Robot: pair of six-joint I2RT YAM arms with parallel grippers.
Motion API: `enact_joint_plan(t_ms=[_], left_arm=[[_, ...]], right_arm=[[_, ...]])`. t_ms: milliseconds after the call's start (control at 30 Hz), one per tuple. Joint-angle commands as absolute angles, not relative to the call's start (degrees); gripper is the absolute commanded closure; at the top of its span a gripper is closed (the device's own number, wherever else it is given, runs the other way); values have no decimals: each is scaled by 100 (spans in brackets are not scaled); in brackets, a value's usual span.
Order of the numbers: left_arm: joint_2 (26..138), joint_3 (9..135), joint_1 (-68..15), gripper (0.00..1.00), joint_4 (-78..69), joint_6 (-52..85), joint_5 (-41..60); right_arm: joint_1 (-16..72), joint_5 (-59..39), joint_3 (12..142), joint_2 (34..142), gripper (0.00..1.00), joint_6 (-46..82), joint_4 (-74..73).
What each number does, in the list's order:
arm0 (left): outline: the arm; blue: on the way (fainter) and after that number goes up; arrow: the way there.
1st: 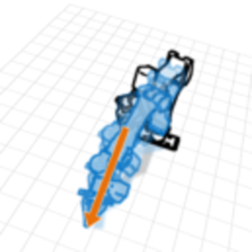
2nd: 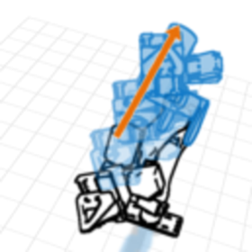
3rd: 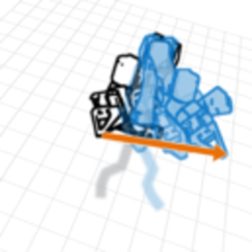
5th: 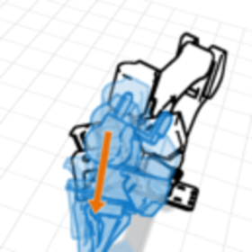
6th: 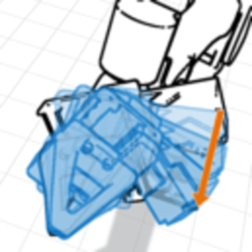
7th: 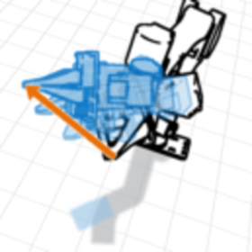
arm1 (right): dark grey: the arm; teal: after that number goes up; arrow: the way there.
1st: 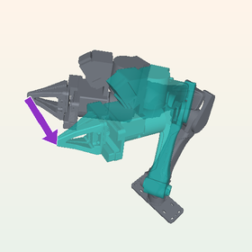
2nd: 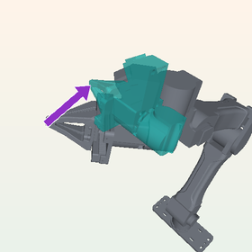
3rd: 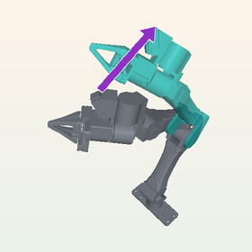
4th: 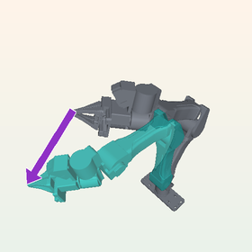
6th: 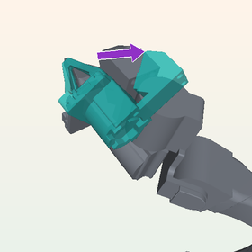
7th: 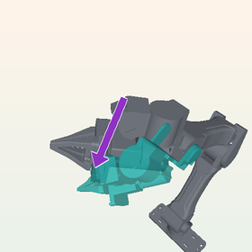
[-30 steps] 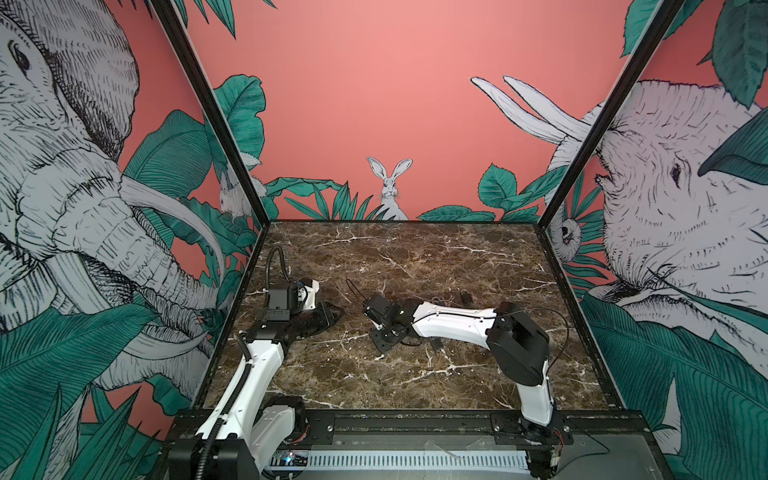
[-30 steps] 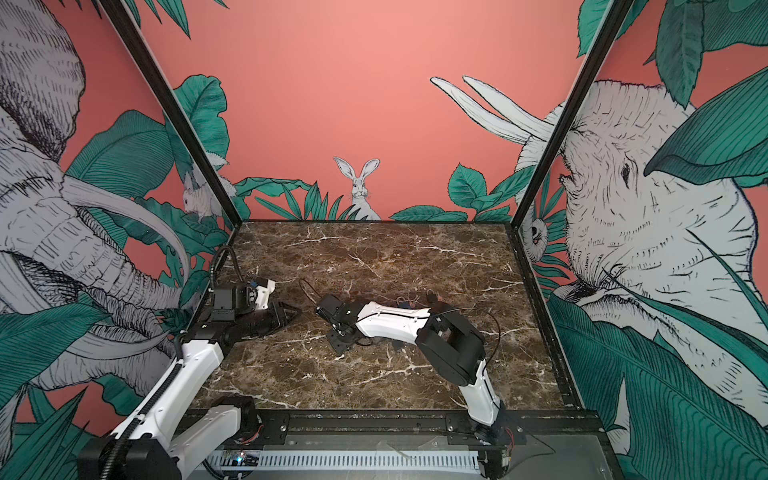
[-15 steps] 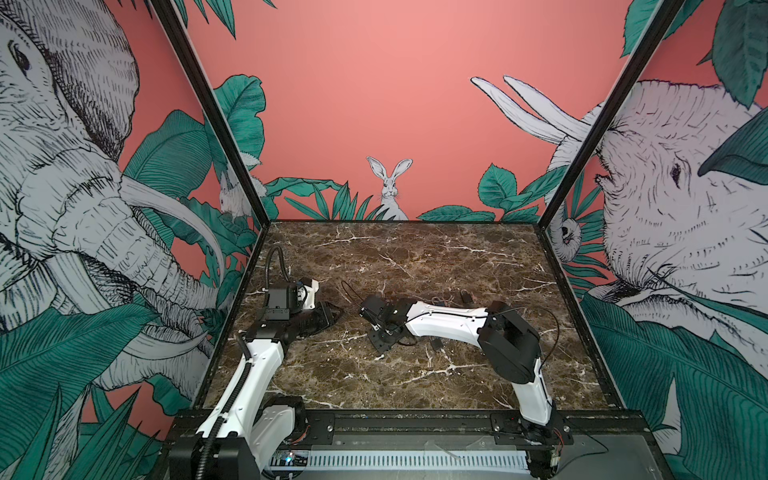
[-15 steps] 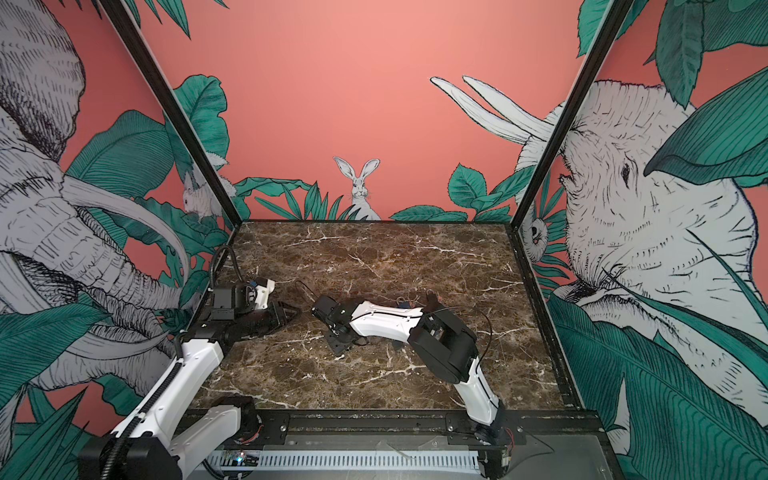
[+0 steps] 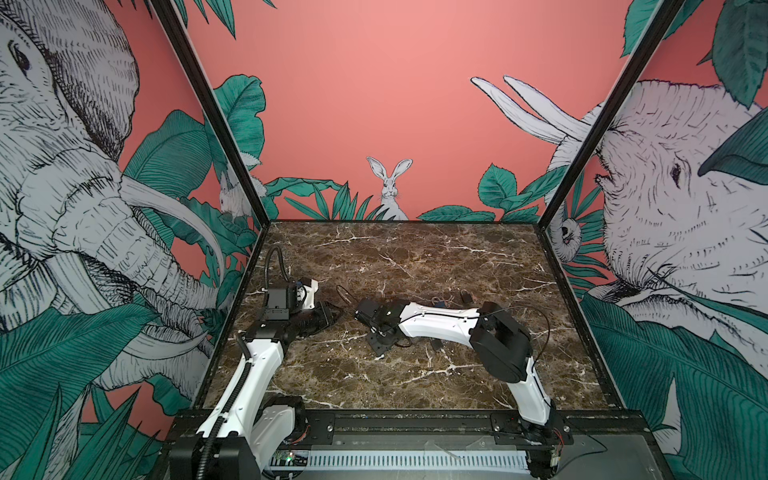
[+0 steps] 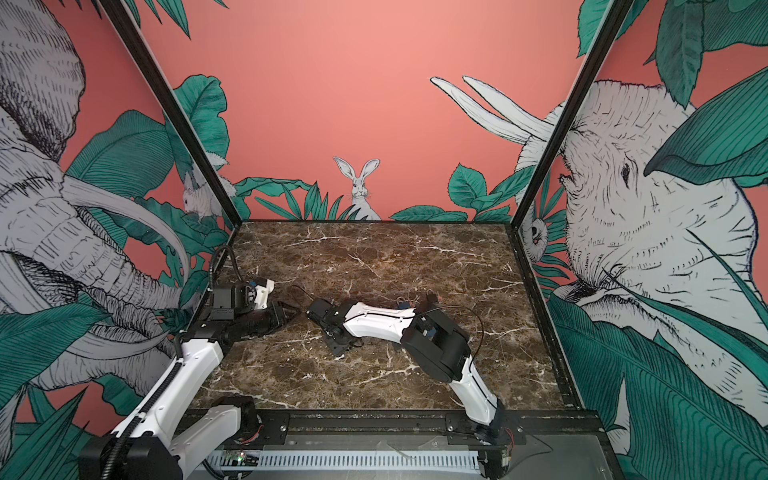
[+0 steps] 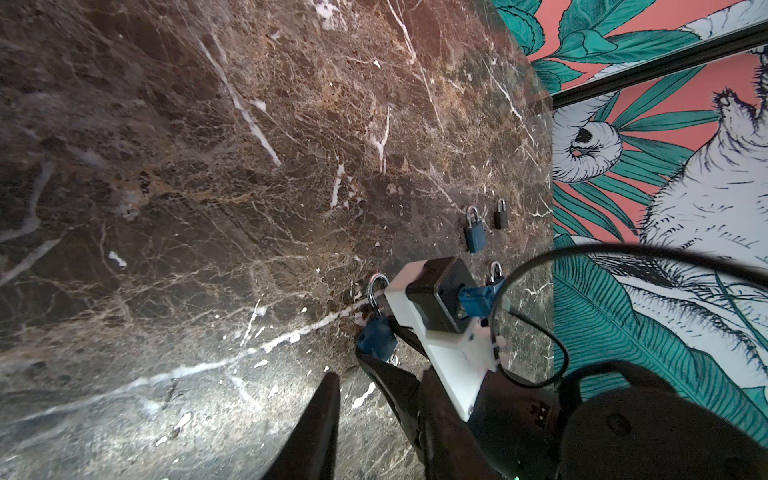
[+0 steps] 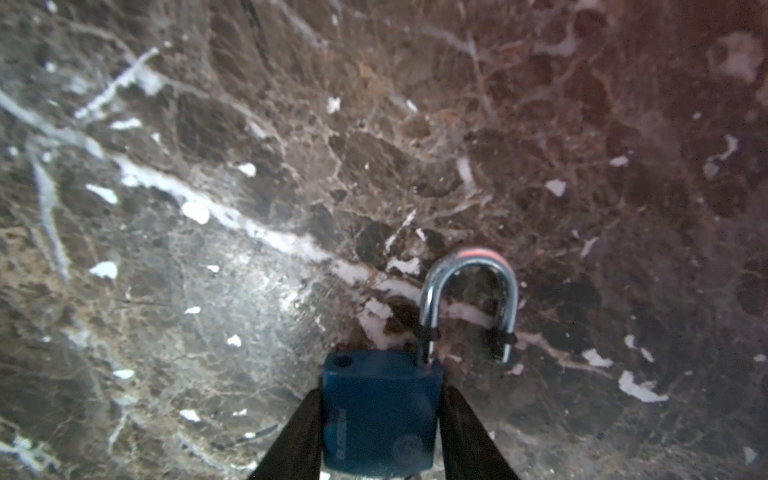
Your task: Lock with the key
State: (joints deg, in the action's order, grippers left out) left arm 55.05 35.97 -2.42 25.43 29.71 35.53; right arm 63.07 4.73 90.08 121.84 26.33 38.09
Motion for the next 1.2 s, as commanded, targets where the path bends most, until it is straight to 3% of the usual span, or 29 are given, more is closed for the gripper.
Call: enact_joint_plan(t_ms=[0, 300, 500, 667, 1000, 1167], left_arm=[[5399, 3678, -192, 65, 2566, 2920, 3620], [5365, 3652, -176, 65, 2575, 2914, 3621], [5317, 3647, -147, 65, 2601, 2909, 3612], [5300, 3728, -149, 68, 2659, 2748, 3766], [5353, 3585, -233, 71, 2523, 2784, 4423], [5466, 3548, -834, 67, 2257, 2936, 4439]], right_arm=[[6363, 746, 9104, 12363, 57, 2775, 4064], [6364, 809, 9217, 12477, 58, 2816, 4185], [6373, 806, 9226, 12416, 75, 2779, 4231], [6366, 688, 8902, 11871, 81, 2754, 3952], [6303, 287, 8630, 10810, 83, 2294, 3956], [6303, 128, 8496, 10343, 83, 2082, 3886]])
